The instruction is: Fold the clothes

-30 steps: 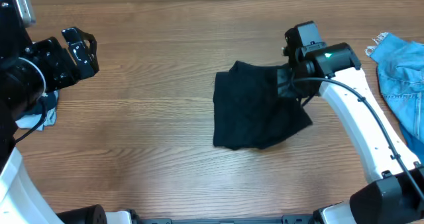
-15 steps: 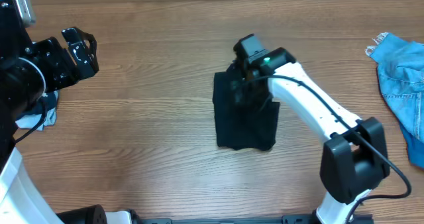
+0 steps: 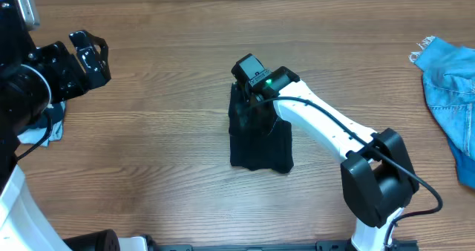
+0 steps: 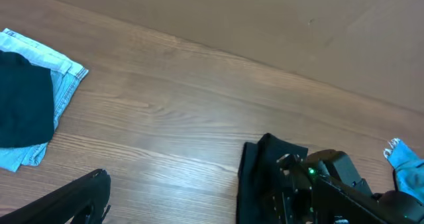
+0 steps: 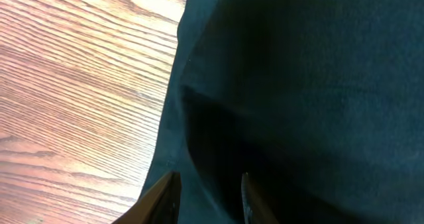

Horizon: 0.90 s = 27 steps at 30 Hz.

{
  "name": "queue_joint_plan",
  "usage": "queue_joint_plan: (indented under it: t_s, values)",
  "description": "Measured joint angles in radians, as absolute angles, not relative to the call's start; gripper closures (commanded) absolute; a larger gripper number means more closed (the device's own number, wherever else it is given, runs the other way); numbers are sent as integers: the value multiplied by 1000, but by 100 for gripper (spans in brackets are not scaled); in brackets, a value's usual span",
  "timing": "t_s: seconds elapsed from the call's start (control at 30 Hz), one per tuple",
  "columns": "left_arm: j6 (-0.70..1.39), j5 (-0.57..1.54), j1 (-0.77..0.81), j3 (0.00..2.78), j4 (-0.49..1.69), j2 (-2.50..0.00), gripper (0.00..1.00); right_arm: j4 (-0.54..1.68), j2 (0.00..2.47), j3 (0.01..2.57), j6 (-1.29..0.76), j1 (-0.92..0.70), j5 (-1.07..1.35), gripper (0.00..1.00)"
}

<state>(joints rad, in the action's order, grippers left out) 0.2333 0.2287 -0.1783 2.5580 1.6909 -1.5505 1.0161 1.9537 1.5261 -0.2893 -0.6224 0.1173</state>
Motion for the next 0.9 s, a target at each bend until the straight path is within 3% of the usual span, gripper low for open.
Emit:
queue_joint_plan:
  t_s: [0.1,0.2,0.33,0.37,0.4,0.47,0.83,0.9]
  values:
    - [233,229,-178,2558,1691,-1551,0,1039,1954,1526,-281,-623,127,76]
    - [233,229,-178,2558,1691,-1551,0,1075,1954,1526,-254,-623,161,72]
    - [233,229,-178,2558,1691,-1551,0,1108,1953,1526,-224,-643,225,56]
    - [233,229,-178,2558,1691,-1551,0,1109,1953,1526,-217,-657,231,46]
    - [233,229,-178,2558,1691,-1551,0,1110,1953,1526,-214,-670,236,45]
    - [233,229,-178,2558,1691,-1551,0,1108,1953,1526,-206,-713,242,50]
    - [233,229,-178,2558,1691,-1551,0,1104,1951,1533,-210,-794,228,56]
    - [233,229,-178,2558,1691,-1551,0,1143,1947,1564,-209,-794,180,64]
